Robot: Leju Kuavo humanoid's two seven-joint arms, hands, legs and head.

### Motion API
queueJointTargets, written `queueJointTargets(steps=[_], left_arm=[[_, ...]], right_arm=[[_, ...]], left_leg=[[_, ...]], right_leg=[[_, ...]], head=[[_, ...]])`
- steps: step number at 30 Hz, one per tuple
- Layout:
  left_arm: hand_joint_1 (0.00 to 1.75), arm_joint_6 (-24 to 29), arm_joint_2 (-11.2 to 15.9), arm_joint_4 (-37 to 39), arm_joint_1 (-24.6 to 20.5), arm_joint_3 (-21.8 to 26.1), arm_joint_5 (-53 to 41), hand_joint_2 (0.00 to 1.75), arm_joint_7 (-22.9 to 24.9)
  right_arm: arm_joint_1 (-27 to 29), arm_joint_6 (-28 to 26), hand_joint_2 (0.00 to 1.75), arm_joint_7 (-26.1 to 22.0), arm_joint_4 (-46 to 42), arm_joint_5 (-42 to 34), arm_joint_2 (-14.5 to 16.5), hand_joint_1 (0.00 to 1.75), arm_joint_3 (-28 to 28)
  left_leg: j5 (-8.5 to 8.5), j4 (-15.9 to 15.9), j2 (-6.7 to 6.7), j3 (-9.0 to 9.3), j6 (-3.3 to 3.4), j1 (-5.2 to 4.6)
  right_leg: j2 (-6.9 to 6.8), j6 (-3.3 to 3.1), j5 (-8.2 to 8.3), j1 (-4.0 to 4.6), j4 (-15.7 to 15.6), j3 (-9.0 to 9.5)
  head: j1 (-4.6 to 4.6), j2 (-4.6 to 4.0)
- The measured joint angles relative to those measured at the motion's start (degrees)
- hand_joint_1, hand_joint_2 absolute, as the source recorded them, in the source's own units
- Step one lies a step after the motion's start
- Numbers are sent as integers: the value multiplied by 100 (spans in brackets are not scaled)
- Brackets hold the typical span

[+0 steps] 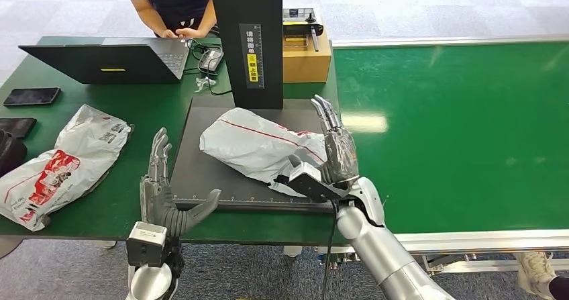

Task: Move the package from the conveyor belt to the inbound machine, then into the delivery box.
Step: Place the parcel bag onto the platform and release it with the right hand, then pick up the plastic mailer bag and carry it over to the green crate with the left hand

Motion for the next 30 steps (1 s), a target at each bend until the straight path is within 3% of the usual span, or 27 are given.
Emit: queueJointTargets(steps=[5, 18, 30], left_arm=[[0, -4, -50, 2, -4, 16, -36, 175, 1], [0, -22, -123, 63, -24, 111, -242, 175, 52], [0, -15, -123, 143, -39, 129, -245, 175, 54]], right_arm=[[450, 75, 175, 83, -642, -141, -28, 0, -185], [1481, 990, 175, -11, -1561, -1002, 35, 0, -431], [1694, 1047, 175, -21, -1762, -1033, 70, 0, -562]], left_leg=[[0, 0, 0, 0, 0, 0], [-1, -1, 0, 0, 0, 0], [0, -1, 1, 2, 0, 0]], right_leg=[[0, 0, 0, 0, 0, 0], [0, -1, -1, 0, 0, 0], [1, -1, 0, 0, 0, 2]], head=[[-1, 0], [0, 0], [0, 0]])
